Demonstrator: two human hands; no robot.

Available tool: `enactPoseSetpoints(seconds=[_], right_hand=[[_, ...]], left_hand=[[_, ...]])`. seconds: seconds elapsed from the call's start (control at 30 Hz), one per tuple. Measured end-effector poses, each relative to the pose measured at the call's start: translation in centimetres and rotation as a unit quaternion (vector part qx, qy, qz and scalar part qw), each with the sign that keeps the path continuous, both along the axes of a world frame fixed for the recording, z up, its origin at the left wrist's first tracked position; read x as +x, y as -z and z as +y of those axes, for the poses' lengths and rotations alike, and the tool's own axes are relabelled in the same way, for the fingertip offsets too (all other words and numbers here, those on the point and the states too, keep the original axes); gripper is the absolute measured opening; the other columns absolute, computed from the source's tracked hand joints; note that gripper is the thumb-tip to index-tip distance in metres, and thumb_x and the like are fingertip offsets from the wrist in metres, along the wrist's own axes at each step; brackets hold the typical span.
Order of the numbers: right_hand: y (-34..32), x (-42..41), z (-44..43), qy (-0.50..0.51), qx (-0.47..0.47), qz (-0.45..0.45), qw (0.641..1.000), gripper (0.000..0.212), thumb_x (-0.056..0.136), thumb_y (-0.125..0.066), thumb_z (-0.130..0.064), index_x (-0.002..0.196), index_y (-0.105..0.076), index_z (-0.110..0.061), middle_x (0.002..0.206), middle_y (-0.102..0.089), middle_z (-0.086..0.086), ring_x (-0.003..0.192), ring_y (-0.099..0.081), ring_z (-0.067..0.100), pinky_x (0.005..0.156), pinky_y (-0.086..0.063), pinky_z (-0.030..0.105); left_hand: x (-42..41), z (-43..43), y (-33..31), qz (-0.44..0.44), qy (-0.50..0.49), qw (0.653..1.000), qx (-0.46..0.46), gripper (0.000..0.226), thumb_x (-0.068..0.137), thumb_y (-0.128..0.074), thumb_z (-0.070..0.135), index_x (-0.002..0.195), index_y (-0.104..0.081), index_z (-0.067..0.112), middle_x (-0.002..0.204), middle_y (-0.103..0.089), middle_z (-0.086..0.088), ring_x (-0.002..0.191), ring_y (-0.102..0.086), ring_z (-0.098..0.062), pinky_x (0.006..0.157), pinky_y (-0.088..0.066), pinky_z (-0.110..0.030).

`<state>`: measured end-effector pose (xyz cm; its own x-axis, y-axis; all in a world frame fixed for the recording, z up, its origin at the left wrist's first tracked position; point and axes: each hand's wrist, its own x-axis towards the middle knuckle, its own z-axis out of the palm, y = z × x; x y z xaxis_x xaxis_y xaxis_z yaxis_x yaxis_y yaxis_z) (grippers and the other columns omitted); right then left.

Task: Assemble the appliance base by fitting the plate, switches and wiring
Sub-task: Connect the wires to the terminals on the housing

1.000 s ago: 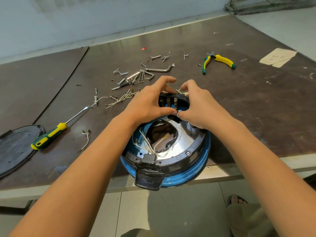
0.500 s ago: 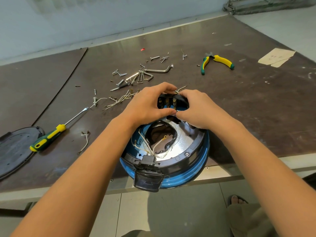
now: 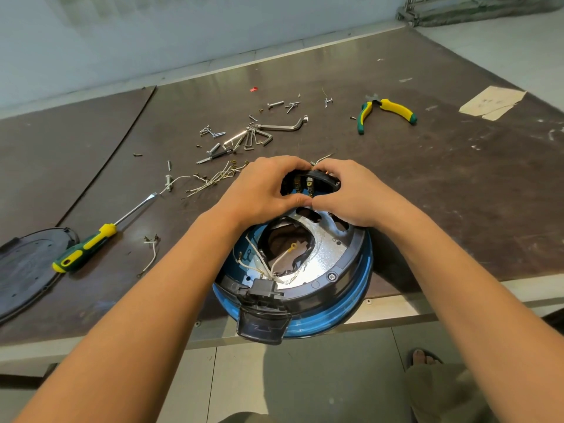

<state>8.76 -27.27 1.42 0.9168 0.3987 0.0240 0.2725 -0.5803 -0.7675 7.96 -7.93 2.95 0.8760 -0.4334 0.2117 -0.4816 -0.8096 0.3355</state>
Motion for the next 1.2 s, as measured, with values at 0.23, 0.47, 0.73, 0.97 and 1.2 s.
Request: enactPoseSetpoints(seconds=[0.23, 0.47, 0.73, 0.97, 1.2], right_hand=[[-0.53, 0.21, -0.26, -0.005, -0.006, 0.009, 1.000, 0.045, 0.079, -0.081, -0.039, 0.119, -0.064, -0.027, 0.112, -0.063, 0.002, 0.099, -0.062, 0.021, 0.087, -0.056, 0.044], [-0.59, 0.40, -0.42, -0.012, 0.009, 0.028, 1.000, 0.043, 0.079, -0.080, -0.032, 0.118, -0.064, -0.026, 0.116, -0.060, 0.005, 0.101, -0.062, 0.023, 0.088, -0.056, 0.045], [-0.51, 0.69, -0.66, -0.022, 0.023, 0.041, 0.999, 0.043, 0.079, -0.078, -0.027, 0.120, -0.064, -0.025, 0.115, -0.060, 0.005, 0.097, -0.062, 0.021, 0.077, -0.054, 0.033], [-0.40, 0.81, -0.67, -0.031, 0.024, 0.043, 0.998, 0.042, 0.079, -0.078, -0.027, 0.118, -0.065, -0.026, 0.108, -0.063, -0.001, 0.095, -0.062, 0.015, 0.078, -0.054, 0.033], [0.10, 0.87, -0.79, -0.015, 0.027, 0.045, 0.999, 0.047, 0.079, -0.074, -0.013, 0.120, -0.065, -0.031, 0.101, -0.066, -0.005, 0.092, -0.063, 0.013, 0.072, -0.052, 0.029]], left_hand=[[-0.21, -0.22, -0.11, -0.007, 0.005, 1.000, 0.015, 0.051, 0.085, -0.076, 0.037, 0.130, -0.061, 0.018, 0.117, -0.069, 0.000, 0.102, -0.065, -0.018, 0.086, -0.053, -0.044], [-0.32, -0.51, -0.02, -0.011, 0.001, 0.999, 0.044, 0.053, 0.087, -0.072, 0.038, 0.133, -0.057, 0.018, 0.121, -0.067, -0.001, 0.107, -0.063, -0.020, 0.088, -0.053, -0.045], [-0.27, -0.69, -0.06, -0.011, -0.014, 0.999, 0.043, 0.052, 0.085, -0.074, 0.037, 0.132, -0.058, 0.019, 0.120, -0.067, 0.001, 0.106, -0.063, -0.019, 0.088, -0.052, -0.045], [-0.02, -0.68, 0.02, -0.011, -0.018, 0.999, 0.039, 0.051, 0.084, -0.076, 0.038, 0.128, -0.059, 0.019, 0.118, -0.067, 0.003, 0.105, -0.063, -0.018, 0.087, -0.052, -0.044], [0.04, -0.37, -0.16, 0.014, -0.025, 0.999, -0.015, 0.060, 0.074, -0.085, 0.042, 0.124, -0.061, 0.018, 0.116, -0.066, 0.003, 0.105, -0.062, -0.014, 0.091, -0.052, -0.041]])
